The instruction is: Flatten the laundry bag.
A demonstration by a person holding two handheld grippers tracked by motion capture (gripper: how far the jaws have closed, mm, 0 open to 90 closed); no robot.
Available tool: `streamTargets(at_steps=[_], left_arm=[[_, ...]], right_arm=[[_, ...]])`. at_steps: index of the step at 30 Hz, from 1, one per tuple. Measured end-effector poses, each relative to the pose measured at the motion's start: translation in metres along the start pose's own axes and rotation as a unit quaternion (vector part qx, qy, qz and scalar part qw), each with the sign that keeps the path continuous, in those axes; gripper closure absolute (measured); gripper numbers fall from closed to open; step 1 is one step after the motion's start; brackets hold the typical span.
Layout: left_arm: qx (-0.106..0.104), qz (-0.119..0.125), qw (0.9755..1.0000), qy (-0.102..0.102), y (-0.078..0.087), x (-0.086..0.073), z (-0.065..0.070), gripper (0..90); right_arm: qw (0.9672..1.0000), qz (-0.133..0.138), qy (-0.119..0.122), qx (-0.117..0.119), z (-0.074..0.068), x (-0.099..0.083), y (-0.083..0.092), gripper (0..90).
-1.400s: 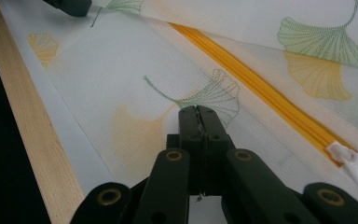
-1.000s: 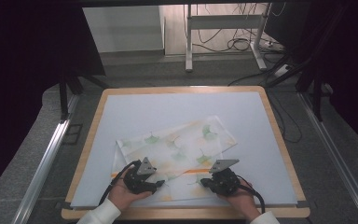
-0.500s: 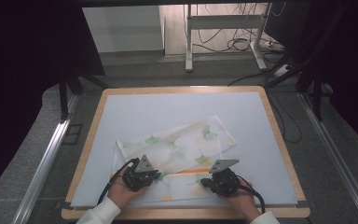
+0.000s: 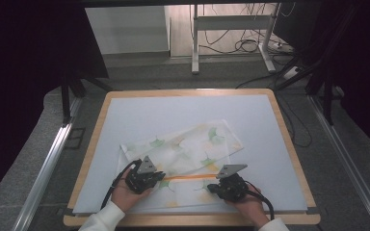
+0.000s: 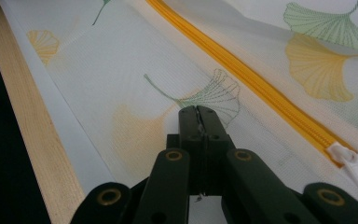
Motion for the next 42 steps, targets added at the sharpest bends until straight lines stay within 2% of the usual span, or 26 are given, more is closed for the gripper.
streamTargets(at_steps=[7, 20, 24, 34, 42], left_arm=[[0.002, 0.012, 0.9999, -0.001, 0.003, 0.008, -0.003, 89.1], [0.003, 0.044, 0.9989, 0.012, 0.009, 0.021, -0.013, 89.3], [0.003, 0.04, 0.9991, 0.016, 0.009, 0.022, -0.016, 89.4], [0.01, 0.047, 0.9987, 0.019, 0.012, 0.03, -0.023, 89.4], [0.014, 0.065, 0.9966, 0.047, 0.018, 0.03, -0.043, 89.5]], right_arm=[[1.0, 0.001, -0.002, 0.0, 0.0, 0.0, 0.0, 89.2], [1.0, 0.001, 0.0, 0.001, 0.0, 0.0, 0.0, 89.1], [1.0, 0.0, 0.001, 0.002, 0.0, 0.0, 0.0, 89.1], [1.0, 0.001, 0.003, 0.003, 0.0, 0.0, 0.0, 89.2], [1.0, 0.002, 0.005, 0.001, 0.0, 0.0, 0.0, 89.2]])
Point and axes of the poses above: each handheld gripper's, and its own axes: y roughly backward along the jaws, x roughly out of its top, z roughly to its right, the point moved 8 cm from there along -y, roughly forward along the jaws, and after that the axes turned 15 degrees about -x, right-handed, at the moved point
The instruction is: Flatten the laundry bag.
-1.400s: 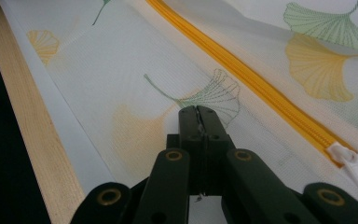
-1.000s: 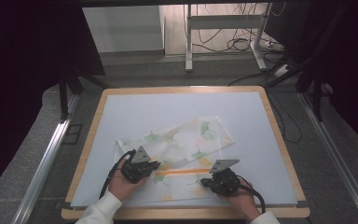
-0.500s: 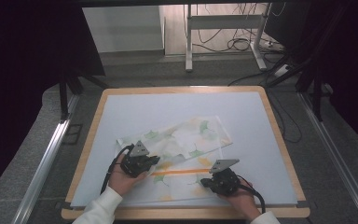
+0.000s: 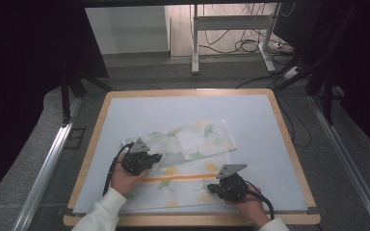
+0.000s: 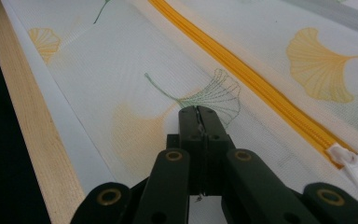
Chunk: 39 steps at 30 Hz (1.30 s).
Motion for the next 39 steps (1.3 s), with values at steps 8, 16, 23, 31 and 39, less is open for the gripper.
streamTargets(at_steps=[8, 16, 23, 31, 39], left_arm=[[0.021, 0.01, 0.9996, 0.016, 0.006, 0.0, -0.017, 89.4], [0.025, 0.02, 0.9992, 0.023, 0.009, 0.005, -0.026, 89.4], [0.031, 0.025, 0.9989, 0.027, 0.01, 0.007, -0.032, 89.4], [0.031, 0.033, 0.9982, 0.04, 0.012, 0.007, -0.041, 89.4], [0.033, 0.048, 0.9966, 0.059, 0.014, 0.007, -0.052, 89.5]], right_arm=[[1.0, 0.0, 0.002, 0.001, 0.0, 0.0, 0.0, 89.2], [1.0, -0.001, 0.001, 0.002, 0.0, 0.0, 0.0, 89.2], [1.0, -0.001, 0.001, 0.003, 0.0, 0.0, 0.0, 89.1], [1.0, -0.002, 0.0, 0.004, 0.0, 0.0, 0.0, 89.2], [1.0, -0.001, -0.001, 0.005, 0.001, 0.0, 0.0, 89.2]])
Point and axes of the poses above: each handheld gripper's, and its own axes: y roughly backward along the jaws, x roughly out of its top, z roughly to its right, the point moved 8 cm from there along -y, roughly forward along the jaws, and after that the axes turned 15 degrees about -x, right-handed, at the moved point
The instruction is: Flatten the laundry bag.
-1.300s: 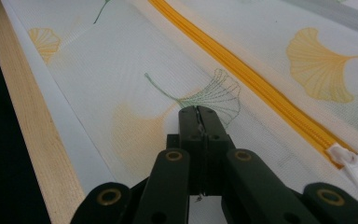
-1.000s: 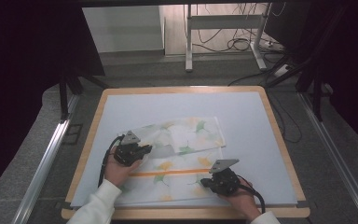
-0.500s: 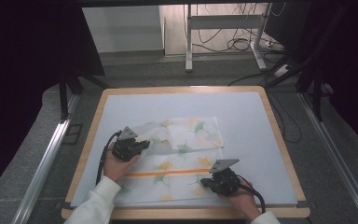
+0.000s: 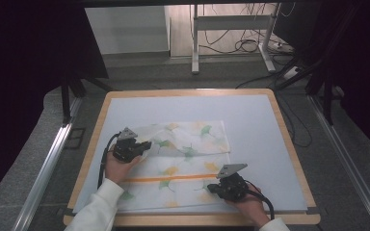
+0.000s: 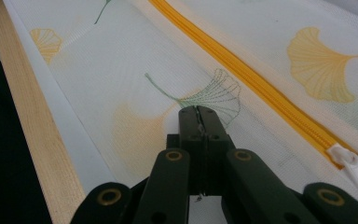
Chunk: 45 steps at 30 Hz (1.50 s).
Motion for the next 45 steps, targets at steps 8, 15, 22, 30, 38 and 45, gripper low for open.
streamTargets(at_steps=[8, 15, 22, 30, 38, 45], left_arm=[[0.007, 0.006, 0.9998, 0.016, -0.001, 0.006, -0.021, 89.5], [0.01, 0.007, 0.9995, 0.03, -0.003, 0.004, -0.032, 89.5], [0.009, 0.01, 0.9993, 0.035, -0.005, 0.008, -0.038, 89.5], [0.009, 0.013, 0.9991, 0.04, -0.007, 0.01, -0.044, 89.5], [0.01, 0.01, 0.9992, 0.038, -0.009, 0.013, -0.051, 89.5], [0.014, 0.014, 0.999, 0.04, -0.006, 0.015, -0.053, 89.5]], right_arm=[[1.0, 0.0, 0.005, 0.002, 0.0, 0.0, 0.0, 89.2], [1.0, 0.0, 0.004, 0.004, 0.0, 0.0, 0.0, 89.2], [1.0, 0.0, 0.003, 0.004, 0.0, 0.0, 0.0, 89.2], [1.0, 0.0, 0.003, 0.004, 0.0, 0.0, 0.0, 89.2], [1.0, 0.0, 0.004, 0.004, 0.0, 0.0, 0.0, 89.2], [1.0, 0.0, 0.004, 0.005, 0.0, 0.0, 0.0, 89.1]])
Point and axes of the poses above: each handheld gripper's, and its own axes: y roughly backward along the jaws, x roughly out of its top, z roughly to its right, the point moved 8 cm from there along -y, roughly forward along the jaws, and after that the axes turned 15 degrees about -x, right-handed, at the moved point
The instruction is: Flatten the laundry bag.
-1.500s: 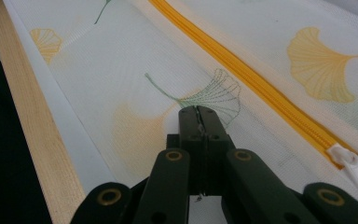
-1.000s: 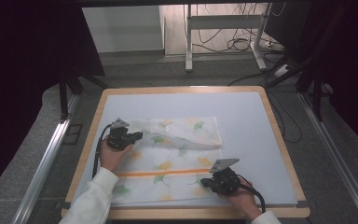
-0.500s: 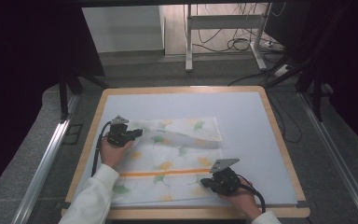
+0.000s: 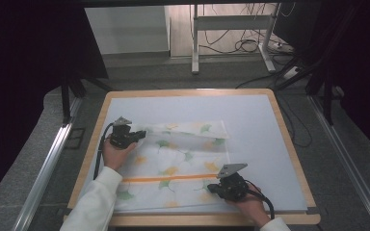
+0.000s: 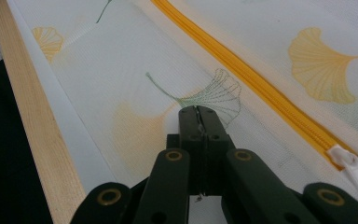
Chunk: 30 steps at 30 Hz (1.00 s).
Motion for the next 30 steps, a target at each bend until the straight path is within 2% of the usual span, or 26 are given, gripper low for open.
streamTargets(at_steps=[14, 19, 30], left_arm=[[0.003, 0.007, 1.0, 0.001, 0.006, 0.004, -0.002, 89.5], [0.007, 0.009, 0.9999, 0.009, 0.007, 0.006, -0.011, 89.5], [0.016, 0.01, 0.9998, 0.011, 0.008, 0.012, -0.018, 89.4]], right_arm=[[1.0, 0.0, 0.0, 0.001, 0.0, 0.0, 0.0, 89.2], [1.0, 0.0, -0.001, 0.002, 0.0, 0.0, 0.0, 89.2], [1.0, 0.0, -0.001, 0.002, 0.0, 0.0, 0.0, 89.2]])
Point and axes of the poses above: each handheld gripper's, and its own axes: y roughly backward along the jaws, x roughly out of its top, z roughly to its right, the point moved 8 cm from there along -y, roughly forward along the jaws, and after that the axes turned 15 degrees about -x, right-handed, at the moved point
